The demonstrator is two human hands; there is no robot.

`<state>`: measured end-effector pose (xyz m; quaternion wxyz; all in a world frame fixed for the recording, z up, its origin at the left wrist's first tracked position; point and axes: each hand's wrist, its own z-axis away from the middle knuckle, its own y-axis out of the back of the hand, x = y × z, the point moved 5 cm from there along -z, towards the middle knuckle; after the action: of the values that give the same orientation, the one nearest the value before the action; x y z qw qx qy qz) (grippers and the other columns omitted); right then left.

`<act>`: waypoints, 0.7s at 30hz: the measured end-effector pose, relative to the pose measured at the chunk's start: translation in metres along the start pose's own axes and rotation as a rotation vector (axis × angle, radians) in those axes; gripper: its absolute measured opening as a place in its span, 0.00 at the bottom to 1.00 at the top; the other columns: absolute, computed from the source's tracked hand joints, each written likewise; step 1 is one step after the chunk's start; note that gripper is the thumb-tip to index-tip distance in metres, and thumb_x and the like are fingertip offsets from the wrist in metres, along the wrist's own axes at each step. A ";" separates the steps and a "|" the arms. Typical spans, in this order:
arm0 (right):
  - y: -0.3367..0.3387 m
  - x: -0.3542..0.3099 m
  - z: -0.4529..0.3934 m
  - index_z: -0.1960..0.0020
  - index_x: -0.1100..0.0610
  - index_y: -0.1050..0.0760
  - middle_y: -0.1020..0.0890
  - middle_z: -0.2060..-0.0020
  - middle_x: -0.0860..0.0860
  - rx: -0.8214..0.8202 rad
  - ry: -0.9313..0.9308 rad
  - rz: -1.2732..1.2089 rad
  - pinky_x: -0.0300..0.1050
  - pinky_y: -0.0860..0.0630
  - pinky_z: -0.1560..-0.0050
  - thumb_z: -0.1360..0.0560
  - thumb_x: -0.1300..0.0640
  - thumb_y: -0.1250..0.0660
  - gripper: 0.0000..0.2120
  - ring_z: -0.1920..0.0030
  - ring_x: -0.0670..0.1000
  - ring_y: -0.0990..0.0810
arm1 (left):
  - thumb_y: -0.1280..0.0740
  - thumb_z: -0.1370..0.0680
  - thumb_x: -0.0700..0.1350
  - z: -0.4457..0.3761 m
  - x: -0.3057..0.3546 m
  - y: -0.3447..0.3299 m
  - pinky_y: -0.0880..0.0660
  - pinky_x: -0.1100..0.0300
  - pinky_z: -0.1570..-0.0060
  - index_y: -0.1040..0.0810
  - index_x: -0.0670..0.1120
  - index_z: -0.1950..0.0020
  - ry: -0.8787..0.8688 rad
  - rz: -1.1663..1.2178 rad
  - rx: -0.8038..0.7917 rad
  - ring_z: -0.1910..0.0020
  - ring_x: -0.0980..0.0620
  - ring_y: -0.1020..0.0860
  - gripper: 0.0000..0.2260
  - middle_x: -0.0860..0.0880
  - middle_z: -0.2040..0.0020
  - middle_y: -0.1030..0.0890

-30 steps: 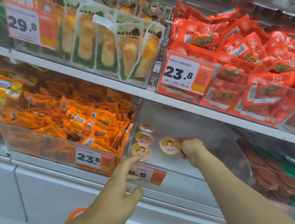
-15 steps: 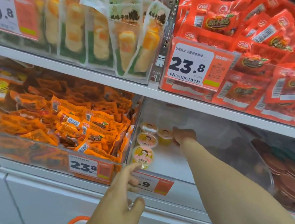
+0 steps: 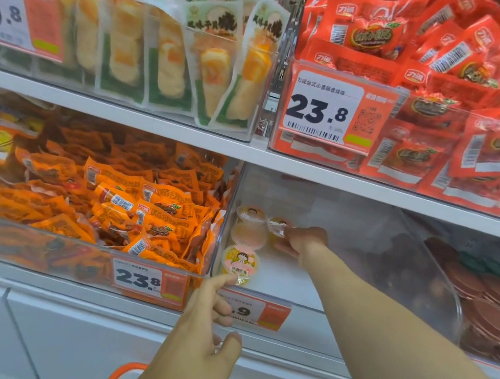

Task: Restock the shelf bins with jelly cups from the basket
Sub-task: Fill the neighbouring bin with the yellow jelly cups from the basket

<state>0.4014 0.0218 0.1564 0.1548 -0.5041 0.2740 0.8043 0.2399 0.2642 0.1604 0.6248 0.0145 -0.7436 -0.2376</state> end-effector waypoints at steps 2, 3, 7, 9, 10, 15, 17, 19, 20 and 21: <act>0.002 0.001 -0.004 0.60 0.65 0.29 0.15 0.65 0.59 0.041 0.017 -0.023 0.50 0.16 0.54 0.25 0.57 0.27 0.15 0.63 0.58 0.13 | 0.33 0.24 0.39 0.000 0.000 0.001 0.24 0.65 0.52 0.40 0.70 0.36 -0.004 0.001 -0.005 0.47 0.64 0.26 0.30 0.55 0.47 0.29; 0.004 0.001 -0.005 0.62 0.65 0.29 0.15 0.65 0.60 0.061 0.019 -0.014 0.52 0.17 0.50 0.26 0.56 0.26 0.16 0.61 0.58 0.13 | 0.33 0.24 0.39 0.000 0.000 0.001 0.24 0.65 0.52 0.40 0.70 0.36 -0.005 0.002 -0.009 0.47 0.64 0.26 0.30 0.55 0.47 0.29; 0.010 0.001 -0.002 0.64 0.64 0.28 0.15 0.62 0.59 0.091 0.008 -0.034 0.49 0.16 0.55 0.30 0.53 0.22 0.19 0.60 0.58 0.13 | 0.33 0.23 0.39 0.000 0.000 0.002 0.24 0.65 0.51 0.40 0.68 0.35 -0.007 0.008 -0.017 0.48 0.66 0.27 0.29 0.55 0.47 0.29; 0.009 0.002 -0.001 0.62 0.64 0.29 0.18 0.63 0.56 0.073 0.004 -0.033 0.50 0.16 0.55 0.31 0.55 0.21 0.18 0.60 0.58 0.14 | 0.33 0.23 0.39 0.000 0.000 0.002 0.24 0.64 0.50 0.40 0.69 0.36 -0.004 0.010 -0.016 0.48 0.65 0.27 0.30 0.55 0.47 0.29; 0.008 0.002 -0.001 0.61 0.64 0.29 0.19 0.64 0.56 0.060 0.003 -0.040 0.51 0.16 0.55 0.30 0.57 0.21 0.17 0.60 0.58 0.14 | 0.33 0.23 0.39 0.000 0.000 0.002 0.24 0.64 0.50 0.40 0.70 0.36 -0.003 0.012 -0.016 0.48 0.65 0.27 0.30 0.55 0.47 0.29; 0.003 0.003 -0.002 0.60 0.65 0.26 0.16 0.63 0.59 0.034 -0.005 -0.109 0.53 0.16 0.51 0.27 0.62 0.25 0.11 0.61 0.60 0.14 | 0.33 0.23 0.39 0.000 0.001 0.002 0.24 0.64 0.51 0.40 0.69 0.36 -0.006 0.018 -0.015 0.48 0.65 0.27 0.30 0.55 0.47 0.29; 0.001 0.004 -0.003 0.60 0.65 0.26 0.16 0.67 0.58 0.028 -0.006 -0.109 0.53 0.16 0.50 0.27 0.61 0.25 0.11 0.61 0.59 0.13 | 0.33 0.23 0.39 0.000 0.001 0.001 0.24 0.64 0.51 0.40 0.69 0.36 -0.004 0.020 -0.011 0.48 0.64 0.27 0.30 0.54 0.47 0.29; 0.001 0.004 -0.002 0.56 0.65 0.25 0.16 0.69 0.57 0.011 -0.019 -0.120 0.50 0.17 0.49 0.26 0.60 0.26 0.10 0.62 0.57 0.13 | 0.33 0.23 0.39 0.000 0.001 0.001 0.24 0.63 0.51 0.40 0.69 0.36 -0.006 0.020 -0.006 0.49 0.64 0.27 0.30 0.54 0.46 0.29; 0.000 0.004 -0.002 0.55 0.65 0.25 0.15 0.69 0.57 0.002 -0.020 -0.121 0.50 0.17 0.49 0.26 0.60 0.26 0.10 0.62 0.56 0.13 | 0.33 0.23 0.39 0.001 0.001 0.001 0.24 0.63 0.51 0.41 0.69 0.35 -0.010 0.016 -0.006 0.48 0.64 0.27 0.30 0.54 0.46 0.29; 0.000 0.004 0.000 0.55 0.64 0.26 0.15 0.69 0.57 -0.009 -0.023 -0.121 0.50 0.17 0.49 0.25 0.59 0.27 0.11 0.62 0.55 0.13 | 0.33 0.23 0.40 0.001 0.001 0.001 0.24 0.64 0.51 0.41 0.69 0.34 -0.017 0.007 -0.009 0.48 0.64 0.27 0.30 0.54 0.46 0.29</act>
<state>0.3994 0.0218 0.1533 0.2041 -0.5111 0.2373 0.8005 0.2388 0.2652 0.1614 0.6194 0.0070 -0.7478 -0.2389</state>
